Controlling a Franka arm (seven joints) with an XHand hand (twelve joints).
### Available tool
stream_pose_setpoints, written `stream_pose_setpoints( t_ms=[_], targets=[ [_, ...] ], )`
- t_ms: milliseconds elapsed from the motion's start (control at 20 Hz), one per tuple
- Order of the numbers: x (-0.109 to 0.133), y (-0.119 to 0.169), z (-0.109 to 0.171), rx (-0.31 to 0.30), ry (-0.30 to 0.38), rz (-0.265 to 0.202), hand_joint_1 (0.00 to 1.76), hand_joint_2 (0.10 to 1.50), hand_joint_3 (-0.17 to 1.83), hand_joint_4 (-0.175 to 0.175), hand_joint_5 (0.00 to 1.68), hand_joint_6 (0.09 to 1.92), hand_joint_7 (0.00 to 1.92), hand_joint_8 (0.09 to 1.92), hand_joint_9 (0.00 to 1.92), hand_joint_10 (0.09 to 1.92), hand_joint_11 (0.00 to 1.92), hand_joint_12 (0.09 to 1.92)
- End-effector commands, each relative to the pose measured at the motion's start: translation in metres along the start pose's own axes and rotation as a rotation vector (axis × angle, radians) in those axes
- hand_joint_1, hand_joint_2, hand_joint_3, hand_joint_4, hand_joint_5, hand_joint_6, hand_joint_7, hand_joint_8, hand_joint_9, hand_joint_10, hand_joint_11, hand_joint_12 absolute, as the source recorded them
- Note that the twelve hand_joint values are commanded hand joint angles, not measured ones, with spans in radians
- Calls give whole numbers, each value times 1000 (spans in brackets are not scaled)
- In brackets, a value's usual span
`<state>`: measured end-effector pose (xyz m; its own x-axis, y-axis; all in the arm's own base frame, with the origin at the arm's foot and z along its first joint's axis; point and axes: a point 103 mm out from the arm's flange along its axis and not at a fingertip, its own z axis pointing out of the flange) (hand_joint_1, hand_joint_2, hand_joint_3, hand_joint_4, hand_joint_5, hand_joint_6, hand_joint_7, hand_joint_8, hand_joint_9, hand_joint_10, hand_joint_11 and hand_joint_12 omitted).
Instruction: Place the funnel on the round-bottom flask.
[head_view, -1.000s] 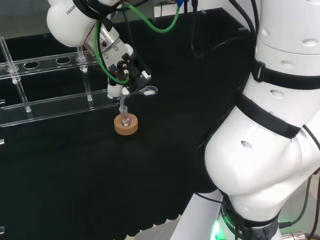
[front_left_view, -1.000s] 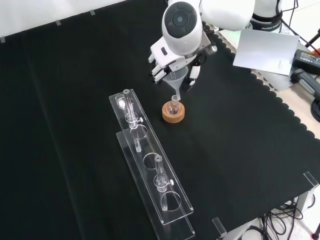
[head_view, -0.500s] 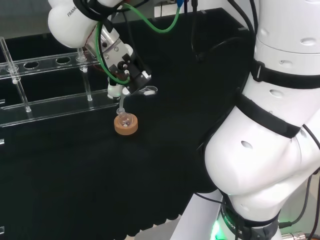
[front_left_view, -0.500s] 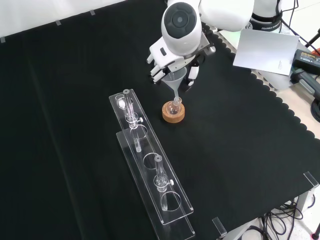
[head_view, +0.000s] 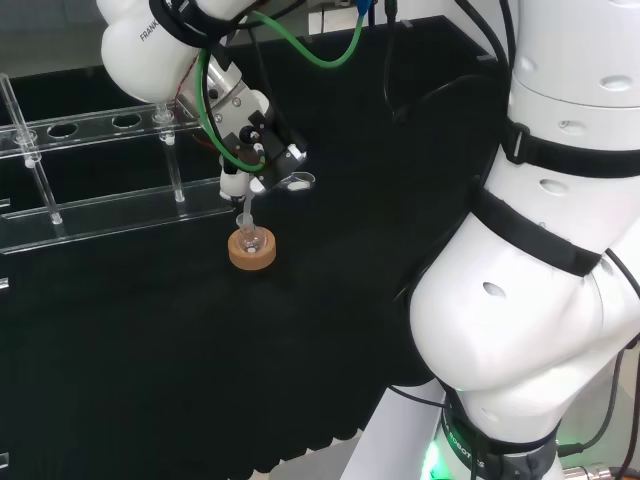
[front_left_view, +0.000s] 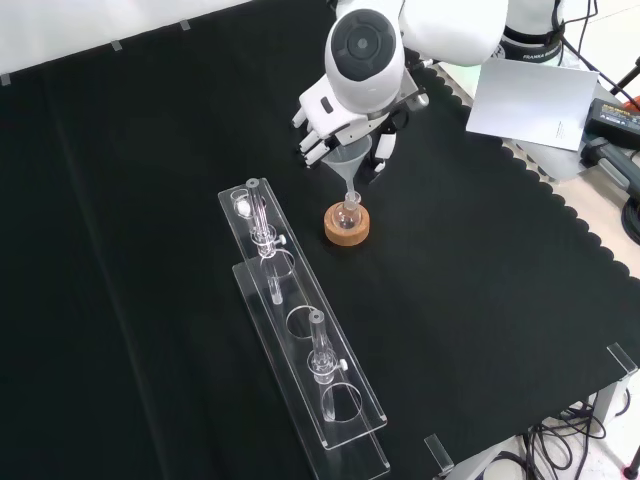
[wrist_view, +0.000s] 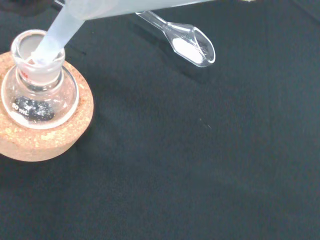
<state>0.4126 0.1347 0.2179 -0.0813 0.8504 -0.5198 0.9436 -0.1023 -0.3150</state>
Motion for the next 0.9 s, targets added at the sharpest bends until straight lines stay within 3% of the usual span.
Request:
stream_pose_setpoints(
  t_ms=[50,500,900],
  targets=[
    [1,1,1,-3,-1,1,827,737,549,-36,825,774,892,748,1226,448,861,1154],
    [7,6,8,-20,-16,34,844,744,553,-36,831,773,886,749,1223,448,859,1153],
    [4,9,12,-18,-21,35,853,746,558,-38,834,769,881,752,1222,449,857,1154]
  ],
)
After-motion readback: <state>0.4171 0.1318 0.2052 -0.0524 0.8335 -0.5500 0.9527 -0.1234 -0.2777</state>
